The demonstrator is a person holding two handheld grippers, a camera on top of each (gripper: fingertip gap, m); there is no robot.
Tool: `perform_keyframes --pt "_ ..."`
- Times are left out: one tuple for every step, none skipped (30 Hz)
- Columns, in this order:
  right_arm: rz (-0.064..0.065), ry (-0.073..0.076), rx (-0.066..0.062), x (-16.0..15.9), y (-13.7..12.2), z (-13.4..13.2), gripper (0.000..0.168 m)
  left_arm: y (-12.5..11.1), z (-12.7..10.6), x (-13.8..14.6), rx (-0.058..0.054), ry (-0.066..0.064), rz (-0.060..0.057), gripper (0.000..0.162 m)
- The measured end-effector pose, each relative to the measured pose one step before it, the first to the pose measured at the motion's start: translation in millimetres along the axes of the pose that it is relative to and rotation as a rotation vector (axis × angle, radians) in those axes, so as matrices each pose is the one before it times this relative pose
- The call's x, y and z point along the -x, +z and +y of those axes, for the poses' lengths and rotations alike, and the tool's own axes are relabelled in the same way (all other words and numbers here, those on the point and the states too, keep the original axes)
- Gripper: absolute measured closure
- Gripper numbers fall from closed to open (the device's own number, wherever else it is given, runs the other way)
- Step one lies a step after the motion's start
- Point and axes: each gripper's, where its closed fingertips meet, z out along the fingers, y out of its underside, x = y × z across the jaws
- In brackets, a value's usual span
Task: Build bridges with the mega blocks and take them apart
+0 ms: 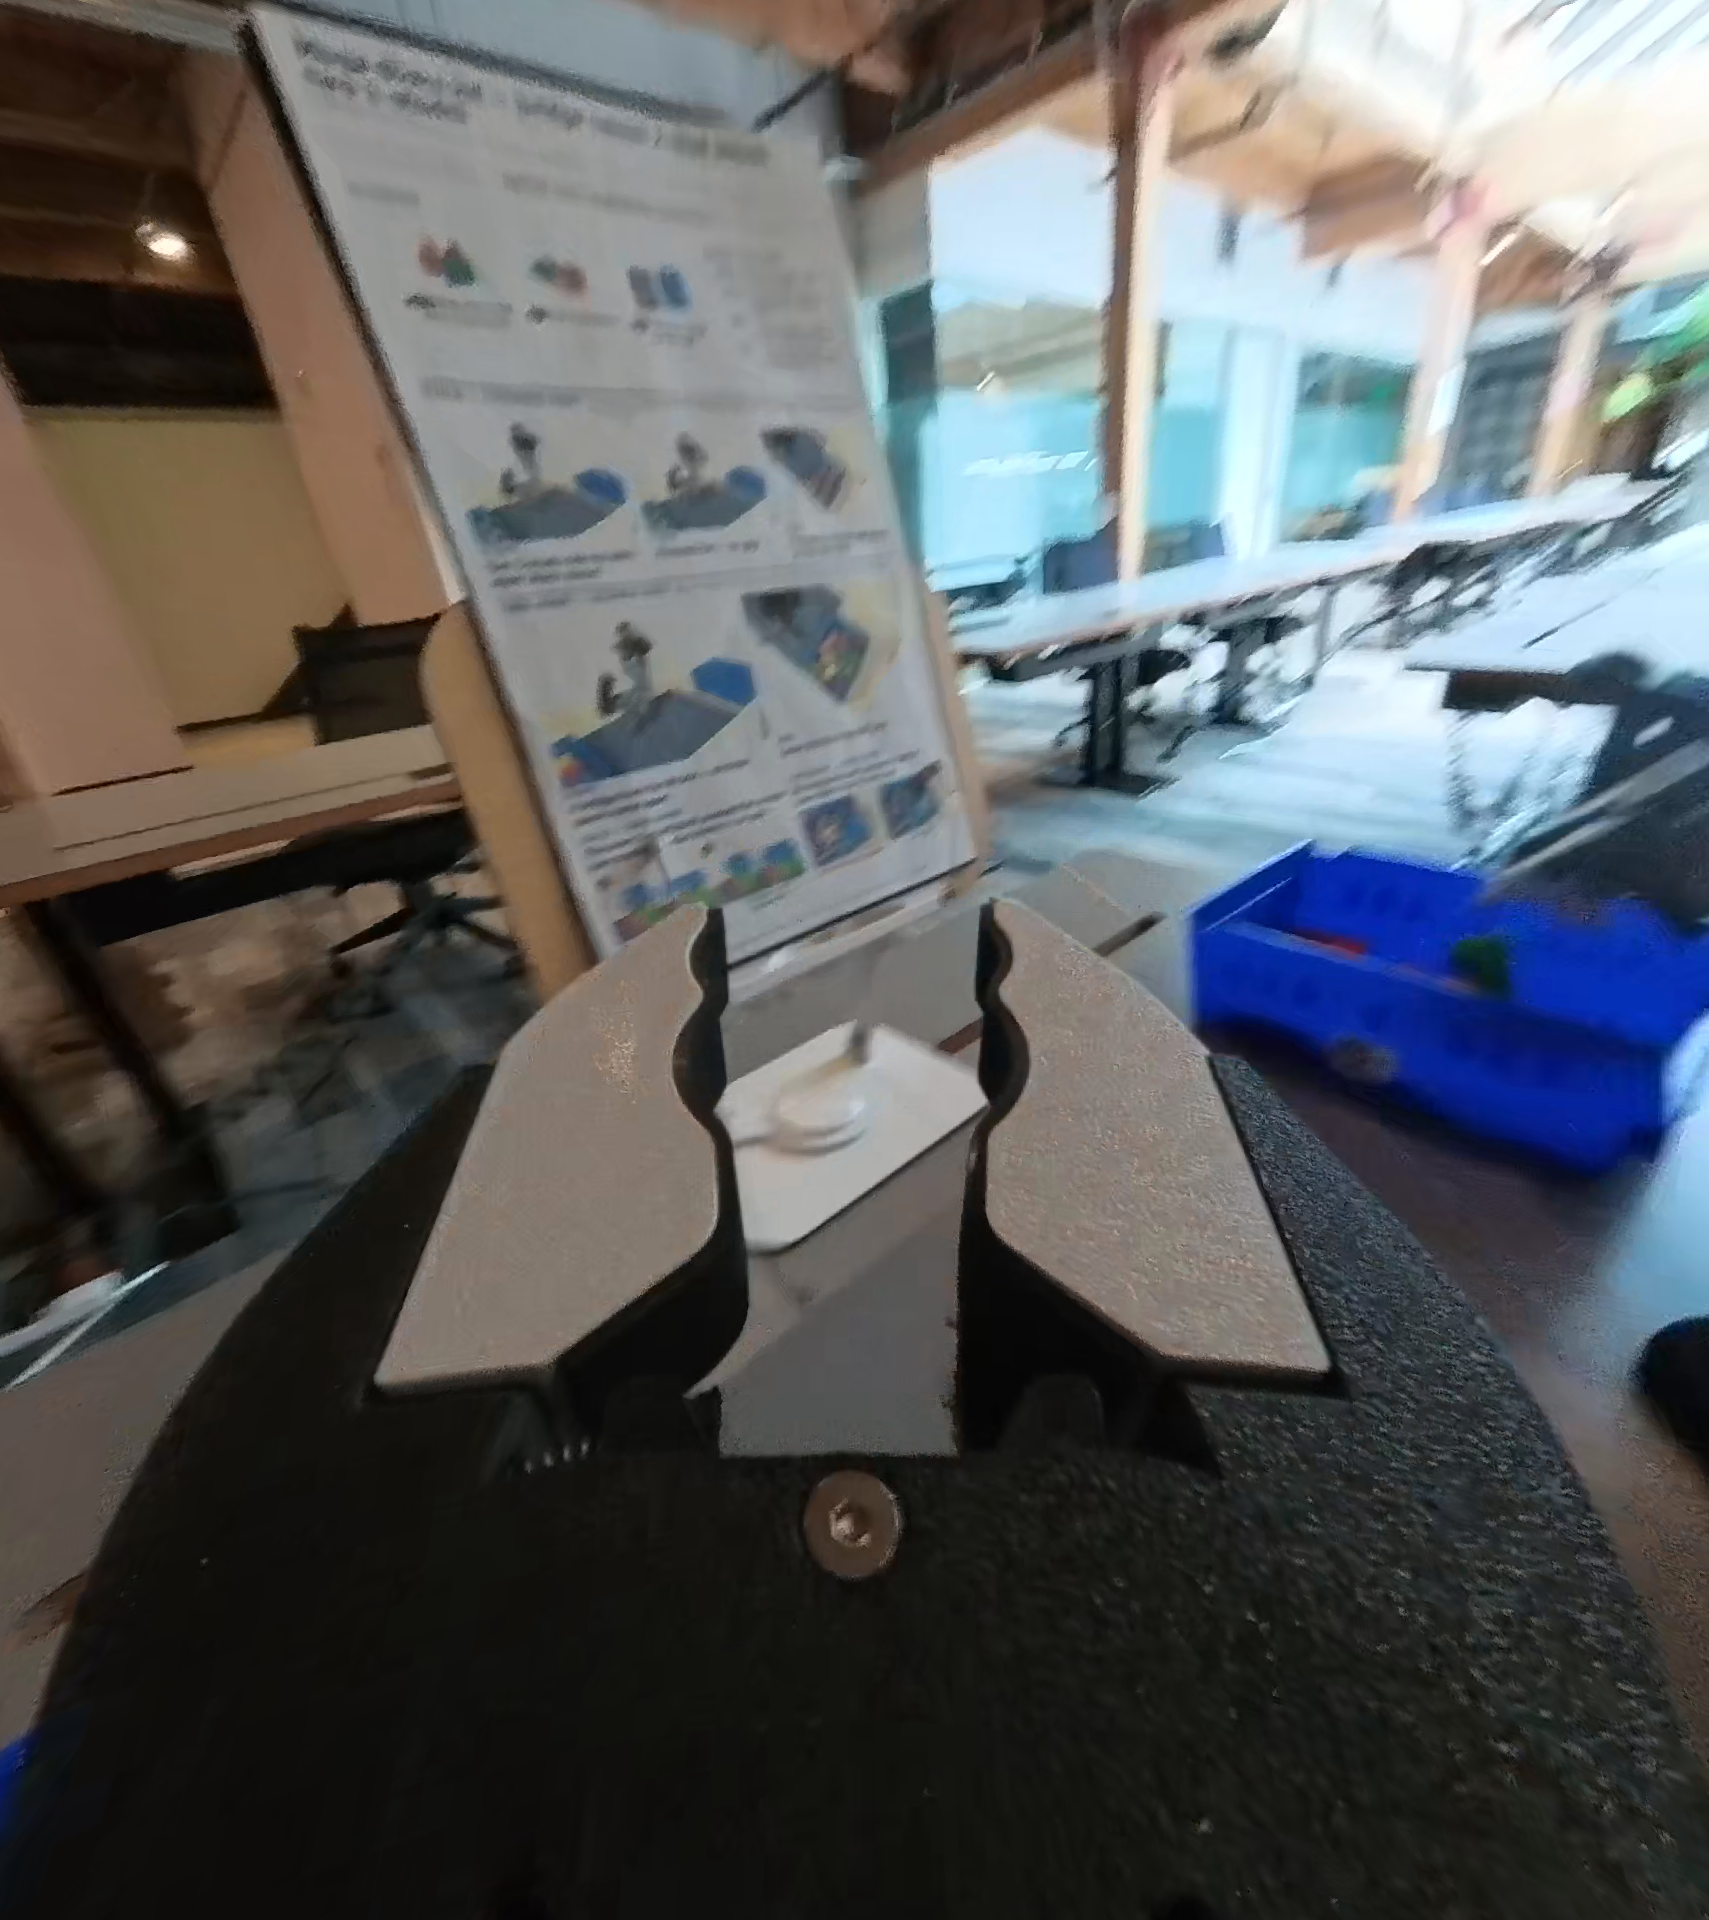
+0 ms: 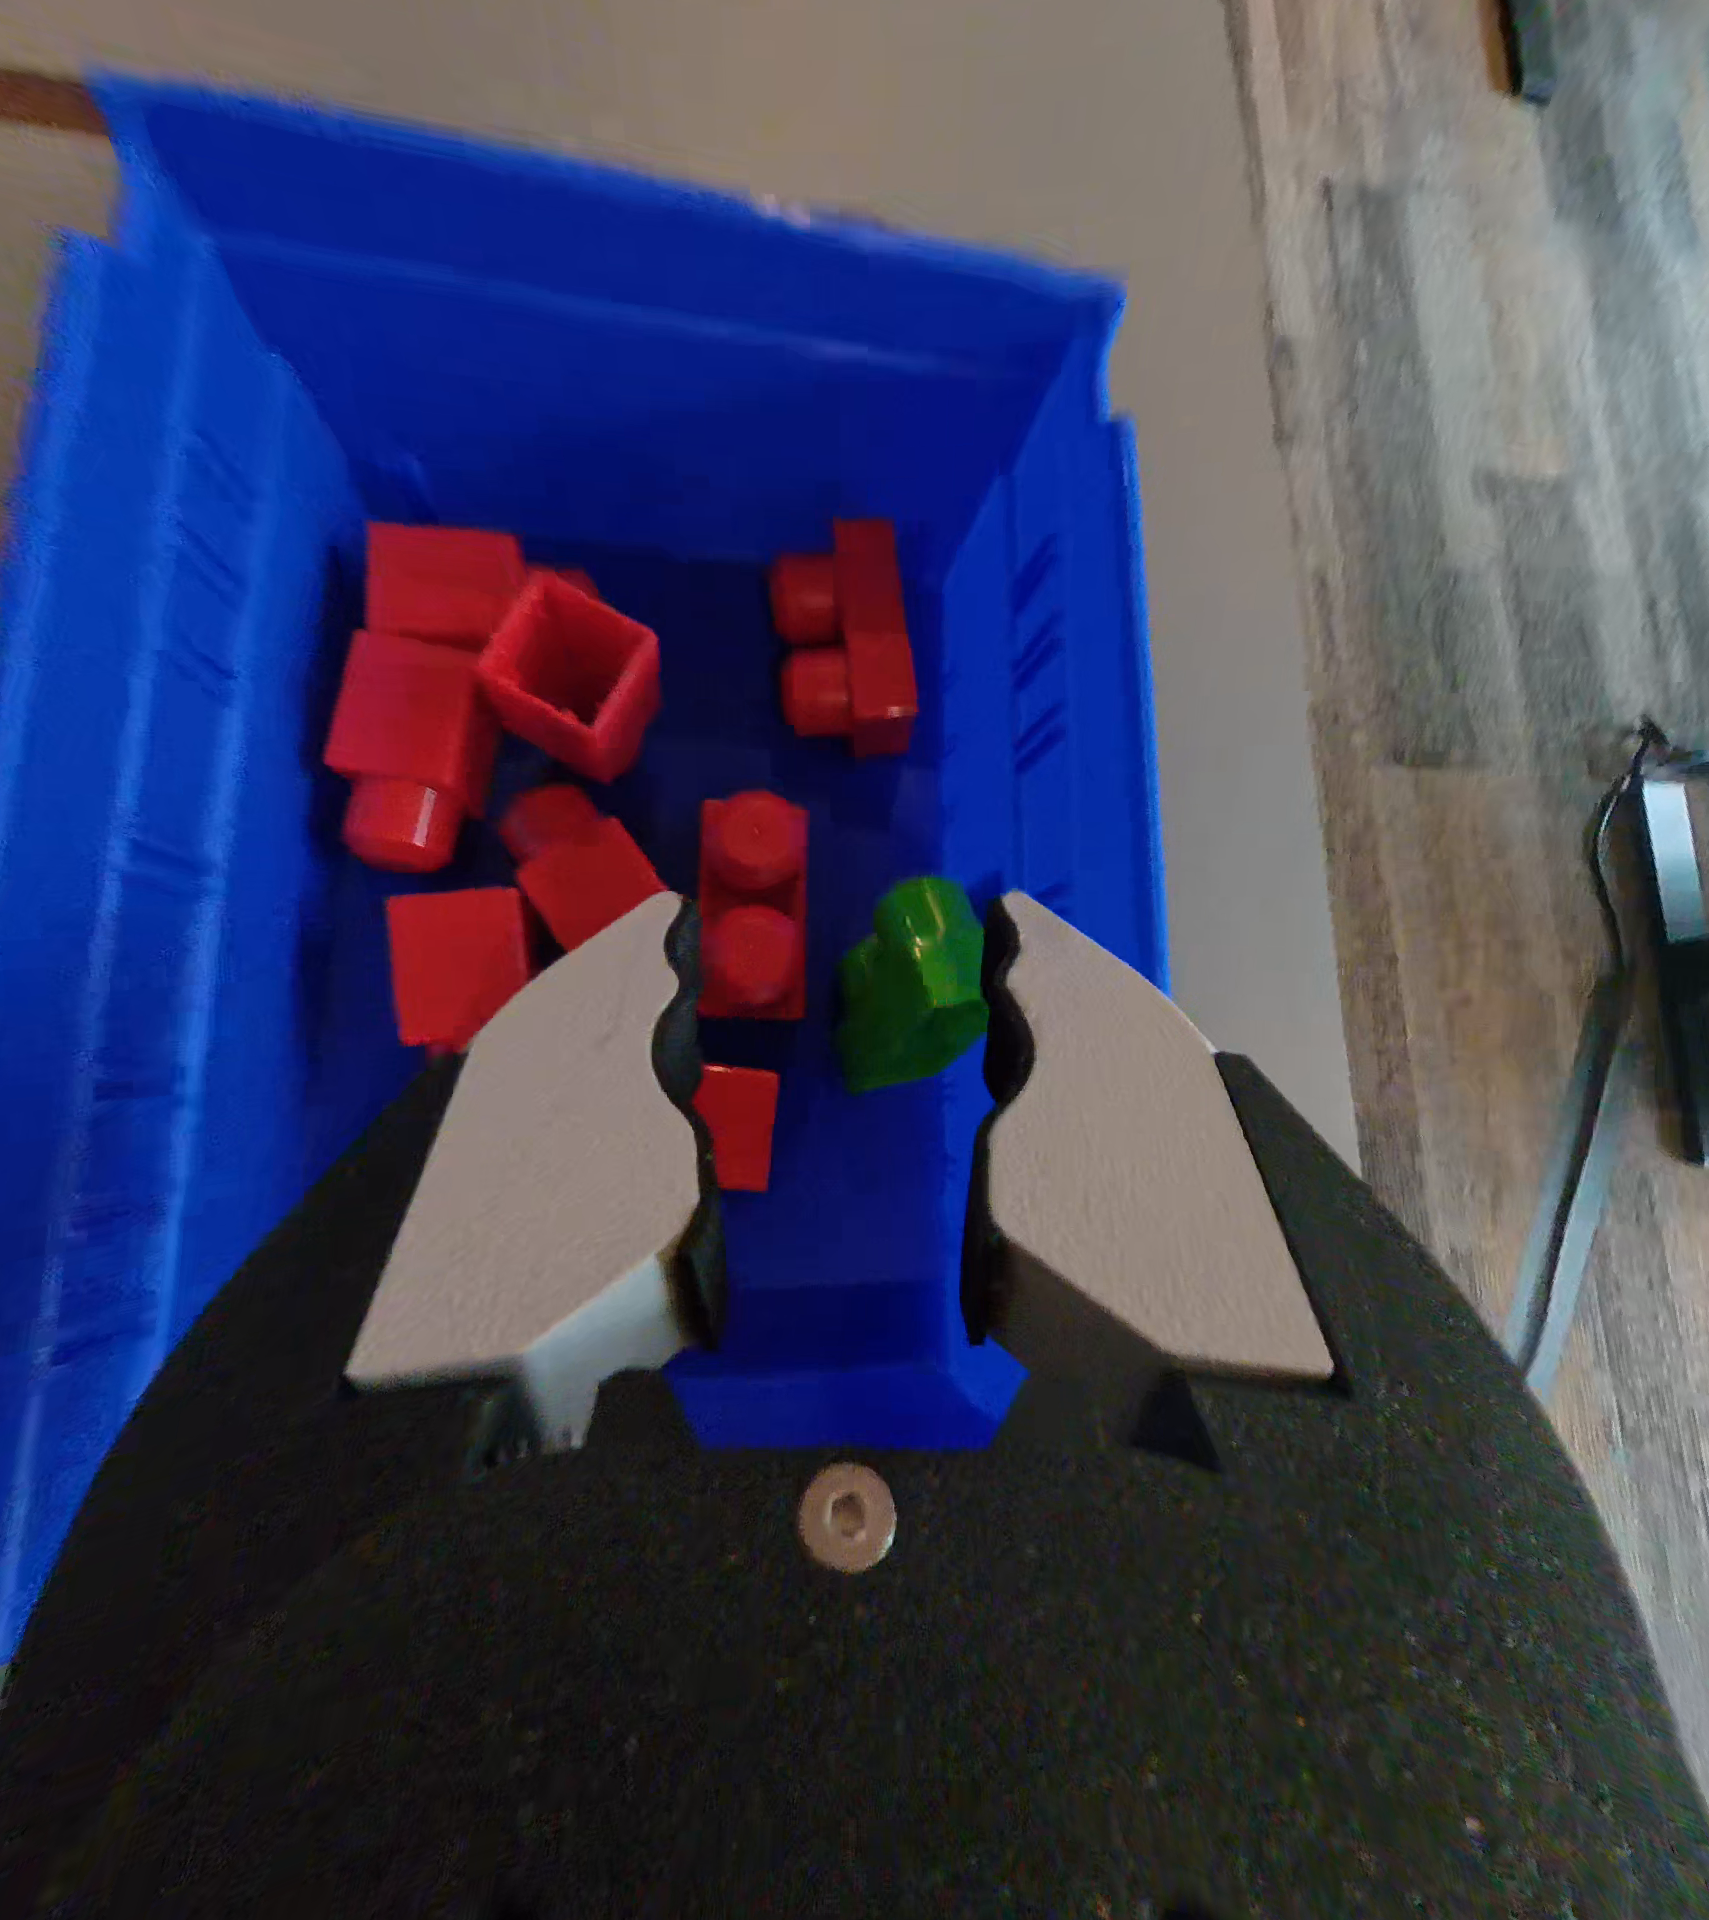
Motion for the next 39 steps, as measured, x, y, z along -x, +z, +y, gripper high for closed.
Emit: perform_keyframes --pt "-0.0053 -0.0094 -0.0373 3.48 -6.81 -8.18 0.116 -6.13 4.85 9.04 0.043 0.0394 -0.0545 0.116" --pt "-0.0049 -0.0111 -0.0359 3.53 -6.57 -8.17 0.116 -7.0 5.4 10.87 0.0457 0.0426 -0.0648 0.116" --pt "-0.0064 -0.0126 -0.0327 3.97 -5.96 -7.72 0.116 -7.47 6.69 12.01 0.0509 0.0451 -0.0689 0.116" --pt "-0.0073 -0.0138 -0.0281 4.28 -5.22 -6.95 0.116 -7.49 8.33 12.56 0.0554 0.0431 -0.0698 0.116" --pt "-0.0043 -0.0146 -0.0222 3.78 -4.32 -5.95 0.116 -7.24 10.0 12.9 0.0602 0.0343 -0.0666 0.116" --pt "-0.0021 -0.0162 -0.0154 3.26 -3.5 -4.9 0.116 -6.22 11.58 12.18 0.0639 0.0214 -0.0579 0.116" --pt "-0.0012 -0.0157 -0.0091 2.97 -2.65 -3.59 0.116 -5.13 12.72 11.26 0.0642 0.0089 -0.0472 0.116" --pt "0.0013 -0.0129 -0.004 2.28 -2.15 -2.6 0.116 -4.03 13.51 10.23 0.0632 -0.0004 -0.0384 0.118" --pt "0.0046 -0.0098 -0.0029 1.42 -1.92 -2.43 0.116 -2.83 14.15 9.34 0.0628 -0.0062 -0.0298 0.12" --pt "0.0041 -0.0099 -0.0035 1.31 -1.79 -2.3 0.116 -1.48 14.72 7.66 0.063 -0.0062 -0.0181 0.12" --pt "-0.0003 -0.0114 -0.0045 1.97 -1.67 -2.18 0.116 -0.13 14.92 5.25 0.0612 -0.0034 -0.0042 0.121" --pt "-0.0052 -0.0106 -0.0053 2.4 -1.62 -2.09 0.116 1.23 14.74 3.07 0.0575 -0.0057 0.0078 0.121" --pt "-0.0064 -0.0084 -0.0054 2.55 -1.4 -1.97 0.116 2.36 14.12 1.99 0.0573 -0.0132 0.0131 0.121" --pt "-0.0016 -0.0068 -0.0053 1.56 -1.27 -1.91 0.116 2.99 13.62 1.92 0.0609 -0.0195 0.0108 0.123" --pt "0.0033 -0.0062 -0.0054 0.72 -1.23 -2.01 0.116 3.8 12.65 2.55 0.0618 -0.02 0.0037 0.125" --pt "0.0042 -0.0052 -0.0046 0.41 -1.02 -1.65 0.116 4.63 11.32 2.99 0.0595 -0.0168 -0.0033 0.127" --pt "0.0023 -0.0043 -0.0035 0.5 -0.66 -1.37 0.116 5.18 10.11 2.58 0.0582 -0.0167 -0.0055 0.13" --pt "0.0 -0.0034 -0.0031 0.75 -0.44 -1.07 0.116 5.3 9.39 1.82 0.0605 -0.0193 -0.0037 0.132" --pt "0.0 -0.0023 -0.0024 0.53 -0.15 -0.86 0.116 5.33 8.5 1.5 0.0598 -0.0156 -0.0057 0.132" --pt "0.0011 -0.0025 -0.0015 0.31 0.09 -0.56 0.116 4.97 6.97 0.75 0.0528 -0.0061 -0.0056 0.132" --pt "0.0004 -0.002 0.0003 0.22 0.22 -0.17 0.116 4.56 5.66 -0.96 0.0449 0.0013 0.0015 0.132" --pt "-0.0006 -0.0013 0.0027 0.22 0.19 0.24 0.116 3.89 4.81 -2.75 0.0404 0.0068 0.0101 0.132" --pt "0.0001 -0.0017 0.0029 0.23 0.33 0.36 0.116 3.38 4.11 -3.45 0.0359 0.0128 0.0122 0.131" --pt "0.001 -0.0024 0.0021 -0.04 0.28 0.23 0.116 2.99 2.98 -2.99 0.029 0.0153 0.0078 0.13" --pt "0.0005 -0.0024 0.001 0.0 0.19 0.1 0.116 2.67 1.86 -2.04 0.0232 0.0101 0.0039 0.13" --pt "-0.0007 -0.0013 0.0002 0.22 0.08 0.0 0.116 2.46 1.58 -1.42 0.0217 0.0018 0.0035 0.131" --pt "-0.0009 0.0 -0.0007 0.12 0.05 -0.09 0.116 2.23 2.13 -0.6 0.0225 0.0009 0.0002 0.13" --pt "-0.0007 0.0002 -0.0016 0.05 -0.05 -0.07 0.116 1.36 2.05 1.41 0.0172 0.0023 -0.0113 0.129" --pt "-0.0012 0.0001 -0.0012 -0.02 -0.06 0.03 0.116 -0.13 2.36 2.71 0.0131 -0.0089 -0.0162 0.131" --pt "-0.0001 -0.0003 -0.001 -0.18 -0.19 0.14 0.116 -1.0 3.68 3.08 0.015 -0.0194 -0.014 0.133" --pt "0.0011 -0.0005 -0.0018 -0.49 -0.01 0.0 0.116 -0.83 4.9 2.63 0.0158 -0.0155 -0.0086 0.134" --pt "0.001 0.0021 -0.0018 -0.59 0.03 0.22 0.116 -0.16 5.73 0.98 0.0172 -0.0105 0.0037 0.136" --pt "0.0002 0.0035 -0.0006 -0.55 0.08 0.33 0.116 0.79 6.7 -0.16 0.0217 -0.0088 0.013 0.137" --pt "0.0 0.0029 0.0004 -0.6 0.13 0.52 0.116 1.68 6.61 -0.64 0.0242 -0.0067 0.0161 0.137" --pt "0.0014 0.002 0.0006 -0.69 -0.13 0.67 0.116 2.41 5.55 -2.26 0.0201 -0.0014 0.0257 0.137" --pt "0.0023 0.0022 -0.0002 -0.86 -0.18 0.4 0.116 2.9 3.32 -3.28 0.0114 0.0046 0.0312 0.136" --pt "0.0012 0.0016 -0.0009 -0.51 -0.34 0.23 0.116 3.01 1.89 -2.5 0.0082 0.0034 0.0248 0.135" --pt "0.0017 0.0002 -0.0022 -0.49 -0.38 -0.03 0.116 3.03 1.35 -0.94 0.0111 -0.0027 0.0138 0.133" --pt "0.0023 -0.0001 -0.0021 -0.56 -0.51 -0.08 0.116 2.78 0.89 -0.7 0.0119 -0.0042 0.0113 0.132"
